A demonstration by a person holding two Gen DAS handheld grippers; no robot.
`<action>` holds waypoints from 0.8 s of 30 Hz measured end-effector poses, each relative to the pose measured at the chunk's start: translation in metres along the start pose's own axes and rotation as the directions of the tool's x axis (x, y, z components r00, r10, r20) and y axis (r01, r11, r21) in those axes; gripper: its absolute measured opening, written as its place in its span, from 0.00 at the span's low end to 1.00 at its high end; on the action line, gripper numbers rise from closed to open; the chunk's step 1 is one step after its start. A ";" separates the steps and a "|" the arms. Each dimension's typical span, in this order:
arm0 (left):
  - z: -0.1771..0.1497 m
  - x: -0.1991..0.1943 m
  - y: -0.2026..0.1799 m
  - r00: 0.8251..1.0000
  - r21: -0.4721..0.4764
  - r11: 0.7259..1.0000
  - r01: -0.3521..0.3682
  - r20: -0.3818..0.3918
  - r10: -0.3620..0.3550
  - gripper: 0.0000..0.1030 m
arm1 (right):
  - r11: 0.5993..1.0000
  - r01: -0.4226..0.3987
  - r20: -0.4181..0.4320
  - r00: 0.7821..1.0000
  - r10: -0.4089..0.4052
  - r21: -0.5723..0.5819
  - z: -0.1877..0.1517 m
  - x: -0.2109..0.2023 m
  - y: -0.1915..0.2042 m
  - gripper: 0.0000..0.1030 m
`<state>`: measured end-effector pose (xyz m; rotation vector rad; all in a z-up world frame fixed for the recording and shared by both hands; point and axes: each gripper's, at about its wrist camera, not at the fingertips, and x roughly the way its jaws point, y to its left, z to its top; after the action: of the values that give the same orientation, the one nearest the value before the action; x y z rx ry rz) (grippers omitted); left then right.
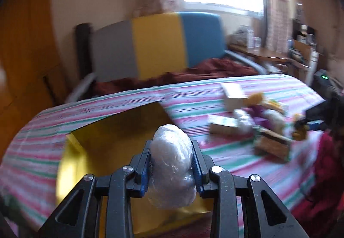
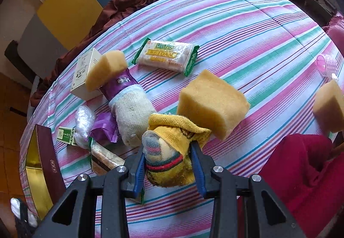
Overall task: Organize objects
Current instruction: 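Carry the white bundle into the gold tray and open the left tool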
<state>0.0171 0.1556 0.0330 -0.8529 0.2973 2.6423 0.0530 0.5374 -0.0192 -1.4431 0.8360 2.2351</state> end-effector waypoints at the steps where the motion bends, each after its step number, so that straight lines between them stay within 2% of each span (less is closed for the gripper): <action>1: -0.002 0.002 0.017 0.998 -0.025 0.998 -0.058 -0.024 0.058 0.33 | 1.000 0.002 0.005 1.000 -0.002 -0.005 0.005 0.006 0.007 0.37; 3: -0.011 0.009 0.049 0.986 -0.068 0.985 -0.156 -0.071 0.152 0.33 | 1.000 0.011 0.019 1.000 -0.011 -0.017 0.006 0.009 0.014 0.37; 5: -0.024 0.020 0.075 0.968 -0.097 0.969 -0.229 -0.126 0.216 0.33 | 0.999 0.022 0.032 0.999 -0.021 -0.030 0.003 0.004 0.015 0.37; 9: -0.050 0.039 0.118 0.932 -0.156 0.935 -0.318 -0.231 0.278 0.33 | 0.998 0.041 0.047 0.998 -0.039 -0.046 0.005 0.008 0.022 0.37; 13: -0.059 0.050 0.132 0.920 -0.178 0.922 -0.344 -0.261 0.293 0.33 | 0.997 0.055 0.044 0.998 -0.052 -0.053 0.007 0.013 0.025 0.37; 24: -0.069 0.054 0.131 0.913 -0.208 0.912 -0.352 -0.289 0.287 0.36 | 0.996 0.060 0.050 0.997 -0.057 -0.059 0.007 0.011 0.023 0.37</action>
<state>-0.0382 0.0292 -0.0430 -1.3369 0.1707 2.9202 0.0300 0.5241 -0.0206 -1.4162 0.7075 2.2597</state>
